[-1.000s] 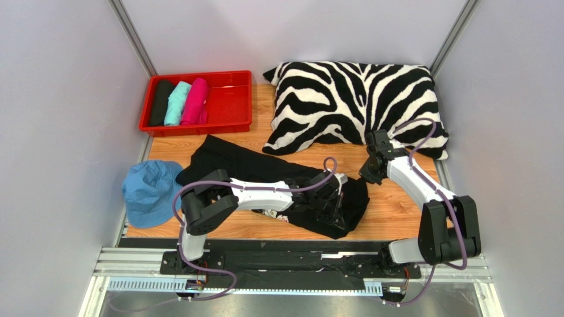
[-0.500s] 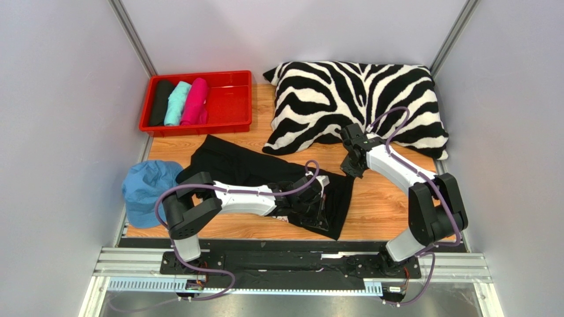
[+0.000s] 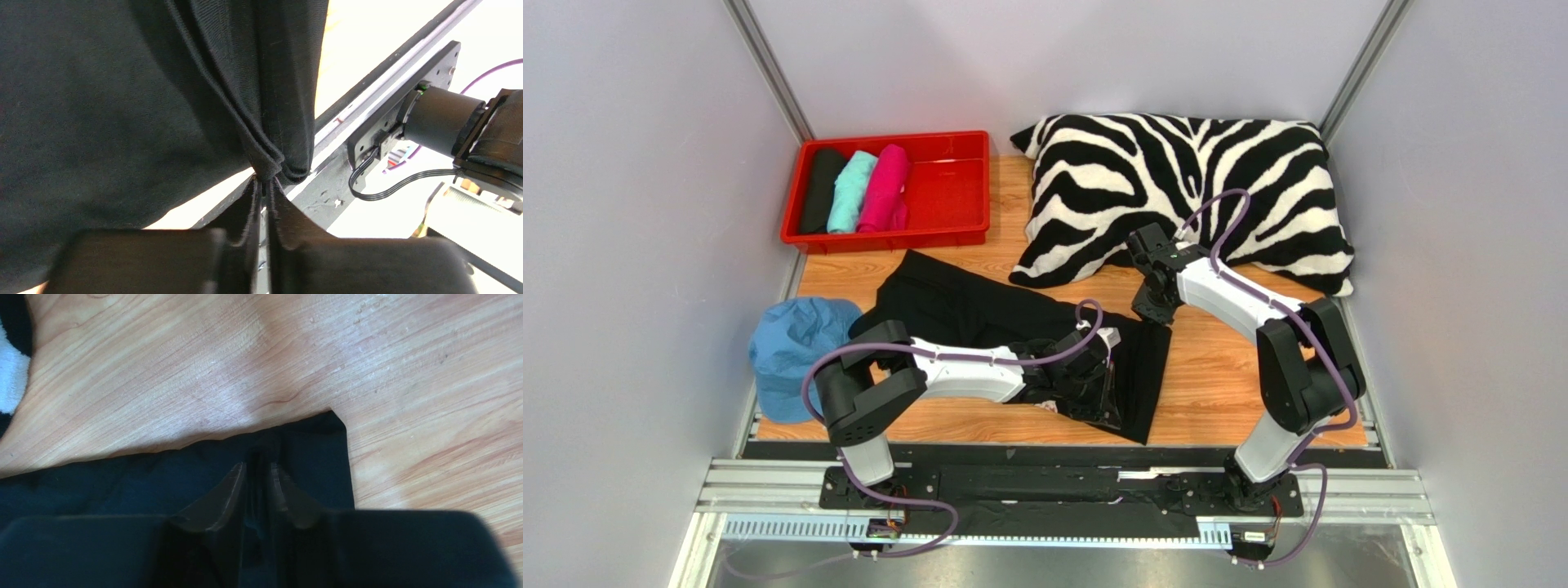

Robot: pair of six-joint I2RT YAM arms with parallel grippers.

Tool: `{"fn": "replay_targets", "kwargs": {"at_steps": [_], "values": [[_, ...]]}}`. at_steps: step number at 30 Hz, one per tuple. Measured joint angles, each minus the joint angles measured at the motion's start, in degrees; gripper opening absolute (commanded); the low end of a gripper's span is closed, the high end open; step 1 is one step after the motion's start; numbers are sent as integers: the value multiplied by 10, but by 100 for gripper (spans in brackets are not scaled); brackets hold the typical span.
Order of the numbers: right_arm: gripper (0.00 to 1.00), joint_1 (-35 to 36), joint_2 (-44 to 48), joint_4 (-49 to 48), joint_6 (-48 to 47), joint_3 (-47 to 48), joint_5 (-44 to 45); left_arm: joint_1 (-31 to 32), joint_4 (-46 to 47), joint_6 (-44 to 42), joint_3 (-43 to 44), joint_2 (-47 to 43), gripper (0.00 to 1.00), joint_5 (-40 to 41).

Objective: Roll the t-shirts
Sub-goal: Roll the T-shirt to the center of the board.

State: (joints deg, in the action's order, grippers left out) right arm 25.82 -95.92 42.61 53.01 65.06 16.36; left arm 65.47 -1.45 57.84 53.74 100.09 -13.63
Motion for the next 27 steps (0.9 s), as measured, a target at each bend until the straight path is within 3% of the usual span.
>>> {"fn": "replay_targets", "kwargs": {"at_steps": [3, 9, 12, 13, 16, 22, 27], "values": [[50, 0, 1, -3, -6, 2, -4, 0, -7, 2, -9, -10, 37, 2], [48, 0, 38, -5, -19, 2, -8, -1, -47, -10, -16, -78, 37, 25], [36, -4, 72, -5, -24, 0, -6, -3, -66, -17, -13, -105, 27, 37], [28, -5, 87, -10, -25, -7, -5, -3, -76, -22, -6, -107, 20, 42], [11, -14, 130, -17, -28, -36, -6, -6, -93, -31, 20, -92, 10, 45], [2, -21, 168, -37, -29, -114, -34, -7, -94, -47, 99, -9, 0, 43], [1, -21, 160, -68, -30, -155, -66, -8, -92, -55, 107, 46, 0, 43]]}}
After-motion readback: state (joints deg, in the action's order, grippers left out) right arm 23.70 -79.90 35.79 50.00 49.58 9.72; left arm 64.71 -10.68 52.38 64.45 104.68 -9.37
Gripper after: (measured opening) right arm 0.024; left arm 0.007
